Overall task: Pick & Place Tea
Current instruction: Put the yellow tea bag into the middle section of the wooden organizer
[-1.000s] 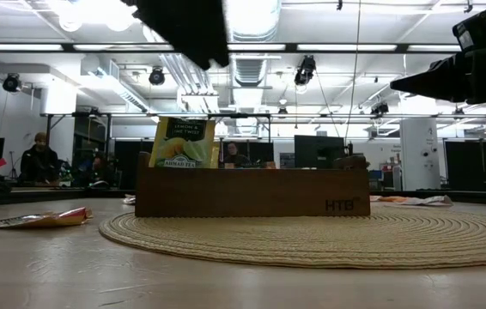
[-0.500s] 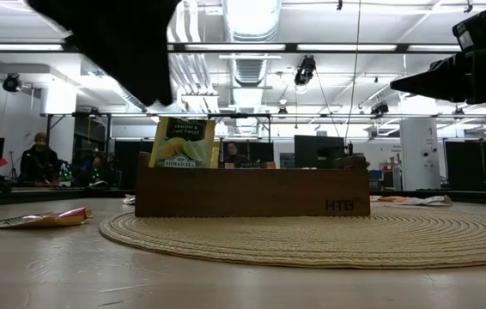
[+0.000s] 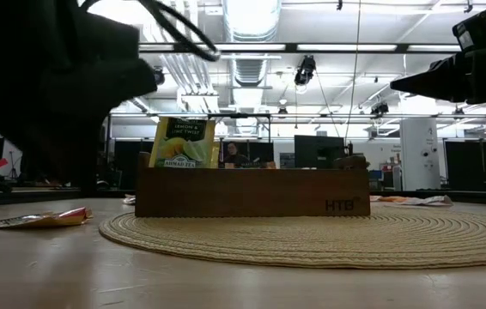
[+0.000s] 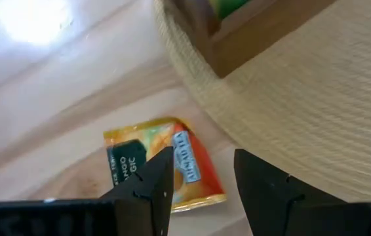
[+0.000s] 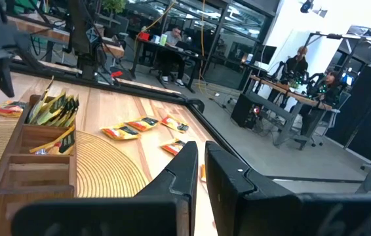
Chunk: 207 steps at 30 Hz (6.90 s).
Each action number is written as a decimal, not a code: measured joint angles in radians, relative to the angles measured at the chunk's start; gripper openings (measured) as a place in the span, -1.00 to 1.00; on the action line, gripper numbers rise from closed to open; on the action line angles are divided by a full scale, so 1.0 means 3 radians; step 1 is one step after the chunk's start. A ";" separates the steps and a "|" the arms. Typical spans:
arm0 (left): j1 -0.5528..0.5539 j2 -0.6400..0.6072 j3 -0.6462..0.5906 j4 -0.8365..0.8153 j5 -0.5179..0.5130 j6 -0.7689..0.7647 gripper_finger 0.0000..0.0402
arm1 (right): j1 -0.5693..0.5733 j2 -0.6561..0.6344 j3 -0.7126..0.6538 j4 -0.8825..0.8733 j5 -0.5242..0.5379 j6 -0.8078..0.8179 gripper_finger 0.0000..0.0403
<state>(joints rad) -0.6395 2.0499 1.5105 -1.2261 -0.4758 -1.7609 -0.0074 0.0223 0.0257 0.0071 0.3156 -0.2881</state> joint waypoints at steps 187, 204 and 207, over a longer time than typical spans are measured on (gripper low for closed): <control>0.1277 -0.3014 -0.2690 0.2245 -0.1158 0.2551 -0.08 | -0.0001 -0.0003 -0.0001 0.0000 0.0000 0.0000 -0.87; 0.2351 -0.3102 -0.3308 0.3181 0.0110 0.3281 -0.15 | 0.0000 -0.0003 -0.0001 0.0000 0.0000 0.0001 -0.87; 0.2366 -0.2917 -0.3180 0.3138 0.0104 0.3338 -0.17 | 0.0000 -0.0003 -0.0001 0.0000 0.0000 0.0001 -0.87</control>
<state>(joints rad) 0.0703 1.1749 0.5563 -0.2847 -0.4445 -0.7596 -0.0074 0.0216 0.0254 0.0071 0.3156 -0.2879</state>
